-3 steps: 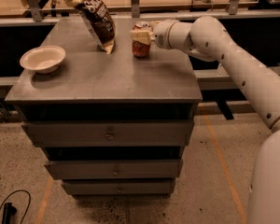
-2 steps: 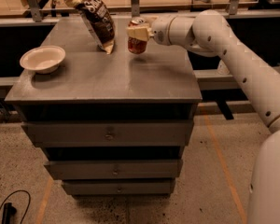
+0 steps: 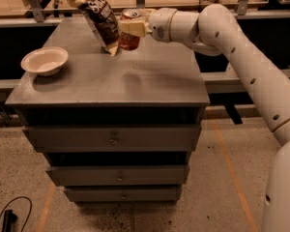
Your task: Place coke can into paper bowl
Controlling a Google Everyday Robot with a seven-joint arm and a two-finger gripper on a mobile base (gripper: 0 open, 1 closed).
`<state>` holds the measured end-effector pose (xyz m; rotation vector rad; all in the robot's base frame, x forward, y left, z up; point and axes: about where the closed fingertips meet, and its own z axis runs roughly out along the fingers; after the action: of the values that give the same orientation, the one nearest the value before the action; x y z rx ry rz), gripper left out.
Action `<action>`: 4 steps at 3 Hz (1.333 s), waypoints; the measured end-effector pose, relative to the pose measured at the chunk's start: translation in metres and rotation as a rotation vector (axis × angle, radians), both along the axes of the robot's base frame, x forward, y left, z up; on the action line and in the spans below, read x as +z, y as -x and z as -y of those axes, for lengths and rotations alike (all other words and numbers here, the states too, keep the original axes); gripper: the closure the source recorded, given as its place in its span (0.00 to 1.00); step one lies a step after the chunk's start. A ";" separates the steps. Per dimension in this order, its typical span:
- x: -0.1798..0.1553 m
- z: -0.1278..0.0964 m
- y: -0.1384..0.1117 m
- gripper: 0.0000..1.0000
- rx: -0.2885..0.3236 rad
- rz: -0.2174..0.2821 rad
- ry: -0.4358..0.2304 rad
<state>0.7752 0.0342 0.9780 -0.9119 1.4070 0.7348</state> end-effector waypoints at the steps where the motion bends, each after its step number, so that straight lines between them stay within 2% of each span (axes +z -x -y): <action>1: -0.001 0.001 -0.001 1.00 -0.003 -0.001 0.002; 2: 0.014 -0.032 0.003 1.00 0.072 0.025 -0.085; 3: 0.043 -0.089 0.008 1.00 0.196 0.053 -0.194; 4: 0.068 -0.146 0.025 1.00 0.330 0.058 -0.218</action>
Offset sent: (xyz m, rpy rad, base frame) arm -0.0107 0.0855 0.0448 0.2599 -0.0798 0.2128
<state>0.7499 0.1805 1.0458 -0.9946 1.1116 1.0785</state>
